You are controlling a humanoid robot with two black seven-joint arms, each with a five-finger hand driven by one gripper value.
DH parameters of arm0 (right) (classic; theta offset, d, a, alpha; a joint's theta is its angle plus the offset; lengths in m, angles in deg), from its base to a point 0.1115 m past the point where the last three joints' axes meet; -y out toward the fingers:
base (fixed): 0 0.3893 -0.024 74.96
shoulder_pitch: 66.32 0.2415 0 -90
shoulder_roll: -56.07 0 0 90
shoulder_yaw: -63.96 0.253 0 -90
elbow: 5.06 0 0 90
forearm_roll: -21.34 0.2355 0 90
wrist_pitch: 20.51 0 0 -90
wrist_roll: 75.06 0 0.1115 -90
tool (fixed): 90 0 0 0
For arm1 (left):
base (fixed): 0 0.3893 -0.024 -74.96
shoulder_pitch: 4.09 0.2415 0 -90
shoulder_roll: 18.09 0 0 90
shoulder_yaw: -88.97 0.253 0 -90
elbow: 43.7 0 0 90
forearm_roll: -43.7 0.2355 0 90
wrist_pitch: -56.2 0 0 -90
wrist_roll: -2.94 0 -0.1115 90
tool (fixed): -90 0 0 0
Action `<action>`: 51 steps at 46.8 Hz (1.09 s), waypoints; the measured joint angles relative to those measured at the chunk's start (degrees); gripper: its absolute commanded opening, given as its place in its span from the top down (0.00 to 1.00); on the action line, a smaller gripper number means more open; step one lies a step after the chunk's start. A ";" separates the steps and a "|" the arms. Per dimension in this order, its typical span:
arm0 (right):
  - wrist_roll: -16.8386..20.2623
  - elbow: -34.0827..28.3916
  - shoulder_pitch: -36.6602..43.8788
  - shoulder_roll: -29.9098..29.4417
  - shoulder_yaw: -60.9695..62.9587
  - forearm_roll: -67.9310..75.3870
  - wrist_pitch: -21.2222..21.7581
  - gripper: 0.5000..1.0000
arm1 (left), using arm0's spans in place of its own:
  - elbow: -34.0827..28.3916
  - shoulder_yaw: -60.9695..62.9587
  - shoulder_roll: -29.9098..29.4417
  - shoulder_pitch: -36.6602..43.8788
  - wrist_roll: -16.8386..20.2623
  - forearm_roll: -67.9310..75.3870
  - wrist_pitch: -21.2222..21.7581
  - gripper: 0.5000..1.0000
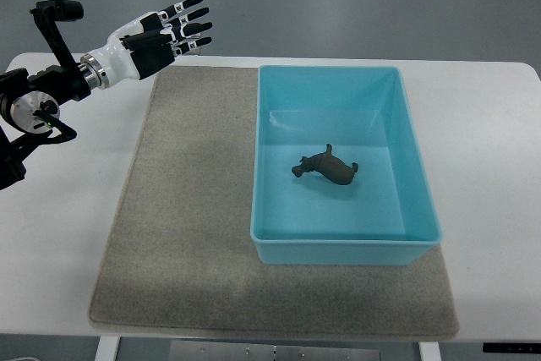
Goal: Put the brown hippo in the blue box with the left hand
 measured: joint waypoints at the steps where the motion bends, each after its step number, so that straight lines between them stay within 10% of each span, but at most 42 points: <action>1: 0.01 0.00 -0.01 0.00 0.00 0.00 0.00 0.13 | 0.00 -0.93 0.02 0.46 -0.47 0.01 0.00 0.00; 51: 0.00 0.00 0.00 0.00 0.00 -0.01 0.01 0.13 | 0.10 -7.31 0.01 4.06 -2.51 0.32 -0.10 0.00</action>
